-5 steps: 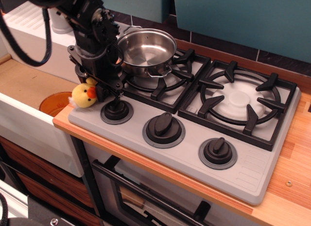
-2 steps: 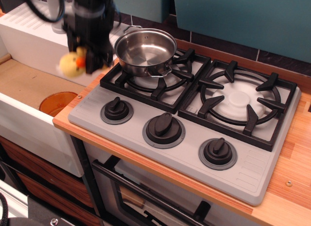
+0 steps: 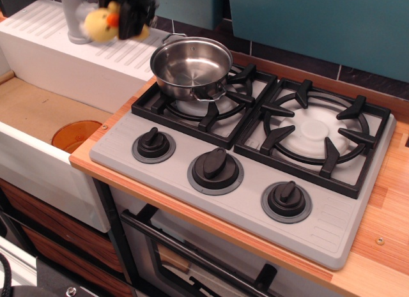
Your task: Put stuffedduck in pan
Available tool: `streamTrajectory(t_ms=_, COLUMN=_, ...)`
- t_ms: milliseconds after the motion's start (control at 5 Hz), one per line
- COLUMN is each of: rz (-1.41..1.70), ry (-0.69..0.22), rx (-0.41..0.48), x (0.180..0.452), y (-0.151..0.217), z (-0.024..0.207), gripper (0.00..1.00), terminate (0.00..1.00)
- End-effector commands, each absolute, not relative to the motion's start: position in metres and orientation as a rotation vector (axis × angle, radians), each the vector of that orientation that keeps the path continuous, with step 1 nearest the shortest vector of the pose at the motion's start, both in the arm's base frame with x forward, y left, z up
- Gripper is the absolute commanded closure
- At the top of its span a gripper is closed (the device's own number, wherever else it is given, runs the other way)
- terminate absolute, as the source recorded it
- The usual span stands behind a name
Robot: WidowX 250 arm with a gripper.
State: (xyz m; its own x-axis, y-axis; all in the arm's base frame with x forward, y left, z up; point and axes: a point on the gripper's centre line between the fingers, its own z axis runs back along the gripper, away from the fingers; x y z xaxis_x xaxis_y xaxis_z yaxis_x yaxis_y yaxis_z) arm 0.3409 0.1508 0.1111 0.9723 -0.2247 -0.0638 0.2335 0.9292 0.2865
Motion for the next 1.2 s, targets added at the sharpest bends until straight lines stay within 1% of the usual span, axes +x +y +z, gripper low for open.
streamTrajectory(t_ms=0, rz=-0.248, ry=-0.008, rx=0.281, x=0.371, y=0.143, z=0.143, gripper=1.00, terminate=0.00)
streamTrajectory(t_ms=400, rz=-0.237, ry=-0.081, rx=0.286, x=0.364, y=0.119, z=0.144, gripper=1.00, terminate=0.00)
streamTrajectory(t_ms=600, rz=-0.225, ry=-0.097, rx=0.303, x=0.363, y=0.105, z=0.141, gripper=1.00, terminate=0.00)
streamTrajectory(t_ms=1000, rz=-0.236, ry=-0.130, rx=0.320, x=0.369, y=0.093, z=0.139, gripper=1.00, terminate=0.00)
